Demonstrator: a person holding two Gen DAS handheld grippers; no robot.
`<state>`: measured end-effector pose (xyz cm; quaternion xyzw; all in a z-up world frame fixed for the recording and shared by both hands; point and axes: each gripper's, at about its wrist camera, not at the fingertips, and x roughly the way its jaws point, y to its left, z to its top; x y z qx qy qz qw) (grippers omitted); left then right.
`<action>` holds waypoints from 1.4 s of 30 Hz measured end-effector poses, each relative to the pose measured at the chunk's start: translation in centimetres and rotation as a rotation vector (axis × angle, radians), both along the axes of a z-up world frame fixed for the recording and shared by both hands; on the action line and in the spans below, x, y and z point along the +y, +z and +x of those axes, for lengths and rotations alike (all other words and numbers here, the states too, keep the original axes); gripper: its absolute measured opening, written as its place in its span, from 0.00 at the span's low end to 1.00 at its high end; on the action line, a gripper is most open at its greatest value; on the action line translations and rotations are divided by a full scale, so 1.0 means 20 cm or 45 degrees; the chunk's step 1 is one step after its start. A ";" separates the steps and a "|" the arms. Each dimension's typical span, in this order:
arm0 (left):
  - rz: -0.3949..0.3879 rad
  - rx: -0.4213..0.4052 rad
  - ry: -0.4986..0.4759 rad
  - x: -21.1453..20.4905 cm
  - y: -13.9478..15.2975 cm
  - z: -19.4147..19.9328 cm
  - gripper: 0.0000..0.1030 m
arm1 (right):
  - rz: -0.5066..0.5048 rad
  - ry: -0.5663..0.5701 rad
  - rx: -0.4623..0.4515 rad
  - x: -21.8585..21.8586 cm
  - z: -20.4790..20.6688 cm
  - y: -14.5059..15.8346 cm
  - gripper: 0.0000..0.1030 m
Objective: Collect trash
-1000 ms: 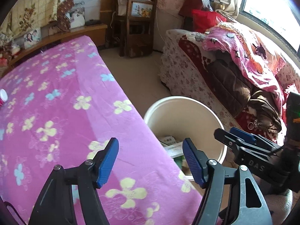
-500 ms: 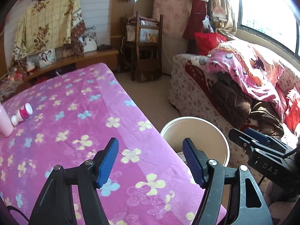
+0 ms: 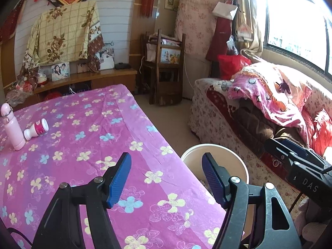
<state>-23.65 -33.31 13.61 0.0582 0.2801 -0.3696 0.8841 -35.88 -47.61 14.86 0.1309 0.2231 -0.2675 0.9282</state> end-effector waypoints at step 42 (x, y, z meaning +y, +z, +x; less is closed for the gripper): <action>-0.026 -0.106 0.001 0.05 0.08 -0.10 0.69 | -0.045 -0.020 -0.031 0.07 -0.06 0.08 0.70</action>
